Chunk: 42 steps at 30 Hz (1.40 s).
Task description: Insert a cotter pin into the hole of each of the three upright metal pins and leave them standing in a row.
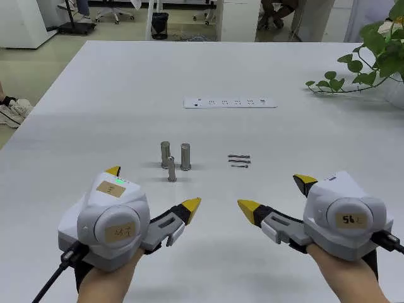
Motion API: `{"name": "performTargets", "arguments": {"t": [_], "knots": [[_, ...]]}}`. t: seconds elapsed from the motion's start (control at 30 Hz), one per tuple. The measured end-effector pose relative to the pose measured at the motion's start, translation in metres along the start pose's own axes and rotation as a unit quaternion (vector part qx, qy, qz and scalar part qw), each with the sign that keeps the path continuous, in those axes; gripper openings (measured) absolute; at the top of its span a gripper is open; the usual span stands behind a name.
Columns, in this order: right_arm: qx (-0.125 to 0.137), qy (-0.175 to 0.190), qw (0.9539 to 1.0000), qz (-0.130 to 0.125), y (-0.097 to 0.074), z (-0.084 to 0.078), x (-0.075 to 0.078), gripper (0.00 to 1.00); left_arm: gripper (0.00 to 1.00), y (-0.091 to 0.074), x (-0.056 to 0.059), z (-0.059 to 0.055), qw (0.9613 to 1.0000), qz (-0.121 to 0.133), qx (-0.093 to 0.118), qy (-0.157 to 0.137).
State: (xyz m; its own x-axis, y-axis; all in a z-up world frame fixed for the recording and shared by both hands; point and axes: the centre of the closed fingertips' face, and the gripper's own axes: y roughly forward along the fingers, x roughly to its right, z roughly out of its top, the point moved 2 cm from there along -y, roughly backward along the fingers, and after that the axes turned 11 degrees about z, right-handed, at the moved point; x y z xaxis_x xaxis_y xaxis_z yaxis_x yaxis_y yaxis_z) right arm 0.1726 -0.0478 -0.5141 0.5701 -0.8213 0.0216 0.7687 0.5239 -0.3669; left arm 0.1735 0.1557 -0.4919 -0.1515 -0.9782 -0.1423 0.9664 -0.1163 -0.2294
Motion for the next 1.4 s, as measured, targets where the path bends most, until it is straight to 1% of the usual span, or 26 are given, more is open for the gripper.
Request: {"name": "performTargets", "arguments": {"t": [0.5, 0.9, 1.03, 1.2, 1.4], "knots": [[0.002, 0.004, 1.0, -0.001, -0.0005, 0.0006, 0.0009, 0.62, 0.83, -0.0003, -0.0011, 0.0009, 1.0, 0.003, 0.001, 0.008], [0.003, 0.003, 1.0, -0.002, -0.0006, 0.0007, 0.0006, 0.62, 0.83, 0.0003, -0.0013, 0.001, 1.0, 0.003, 0.002, 0.008], [0.003, 0.002, 1.0, -0.001, -0.0004, 0.001, 0.0002, 0.62, 0.83, 0.0005, -0.0014, 0.0005, 1.0, 0.004, 0.002, 0.009], [0.004, -0.011, 0.9999, 0.003, 0.0005, 0.0029, -0.0026, 0.64, 0.82, 0.0008, -0.0021, -0.0016, 0.9999, 0.005, -0.003, 0.011], [0.005, -0.011, 0.9999, 0.004, 0.0003, 0.003, -0.0024, 0.65, 0.81, 0.0002, -0.002, -0.0012, 0.9999, 0.006, -0.003, 0.012]]}}
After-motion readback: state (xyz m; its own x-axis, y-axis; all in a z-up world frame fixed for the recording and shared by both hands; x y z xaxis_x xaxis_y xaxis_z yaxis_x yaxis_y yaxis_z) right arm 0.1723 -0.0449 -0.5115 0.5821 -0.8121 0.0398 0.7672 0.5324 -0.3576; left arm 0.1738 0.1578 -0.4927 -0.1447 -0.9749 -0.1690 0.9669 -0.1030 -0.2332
